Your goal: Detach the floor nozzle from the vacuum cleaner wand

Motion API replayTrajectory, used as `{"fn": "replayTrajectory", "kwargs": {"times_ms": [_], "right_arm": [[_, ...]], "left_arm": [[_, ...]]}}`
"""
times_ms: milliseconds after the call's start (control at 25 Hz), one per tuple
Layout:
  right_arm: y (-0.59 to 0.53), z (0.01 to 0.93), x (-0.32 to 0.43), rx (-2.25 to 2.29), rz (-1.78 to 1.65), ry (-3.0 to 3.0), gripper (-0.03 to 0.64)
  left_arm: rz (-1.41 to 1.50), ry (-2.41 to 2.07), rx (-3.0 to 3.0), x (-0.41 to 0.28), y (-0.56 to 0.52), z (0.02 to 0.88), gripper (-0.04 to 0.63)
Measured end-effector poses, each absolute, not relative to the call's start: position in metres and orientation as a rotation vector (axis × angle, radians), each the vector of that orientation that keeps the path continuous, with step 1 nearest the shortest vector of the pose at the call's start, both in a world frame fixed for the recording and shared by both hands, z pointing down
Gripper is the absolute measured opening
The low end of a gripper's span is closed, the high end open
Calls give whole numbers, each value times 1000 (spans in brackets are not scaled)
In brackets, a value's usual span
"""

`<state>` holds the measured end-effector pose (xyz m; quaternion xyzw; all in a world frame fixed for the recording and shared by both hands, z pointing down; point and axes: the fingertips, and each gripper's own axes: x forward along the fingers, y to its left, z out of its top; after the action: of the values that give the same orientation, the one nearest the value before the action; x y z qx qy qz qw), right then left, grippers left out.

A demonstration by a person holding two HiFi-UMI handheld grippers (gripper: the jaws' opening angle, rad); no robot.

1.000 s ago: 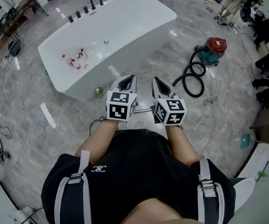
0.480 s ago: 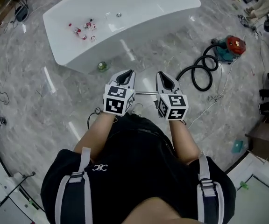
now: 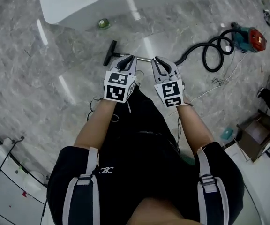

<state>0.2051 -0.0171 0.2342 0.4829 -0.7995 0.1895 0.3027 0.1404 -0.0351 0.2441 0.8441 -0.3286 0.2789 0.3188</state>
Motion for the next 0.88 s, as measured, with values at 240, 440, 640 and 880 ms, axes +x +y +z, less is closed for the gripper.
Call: {"fn": "replayTrajectory", "kwargs": {"times_ms": [240, 440, 640, 880], "right_arm": [[-32, 377, 185, 1075, 505, -2053, 62], [-31, 513, 171, 888, 502, -1948, 177], [-23, 655, 153, 638, 406, -1888, 192], [0, 811, 151, 544, 464, -1756, 192]], "left_arm": [[752, -912, 2101, 110, -49, 356, 11], [830, -944, 2021, 77, -47, 434, 11], [865, -947, 1966, 51, -49, 508, 11], [901, -916, 1925, 31, -34, 597, 11]]}}
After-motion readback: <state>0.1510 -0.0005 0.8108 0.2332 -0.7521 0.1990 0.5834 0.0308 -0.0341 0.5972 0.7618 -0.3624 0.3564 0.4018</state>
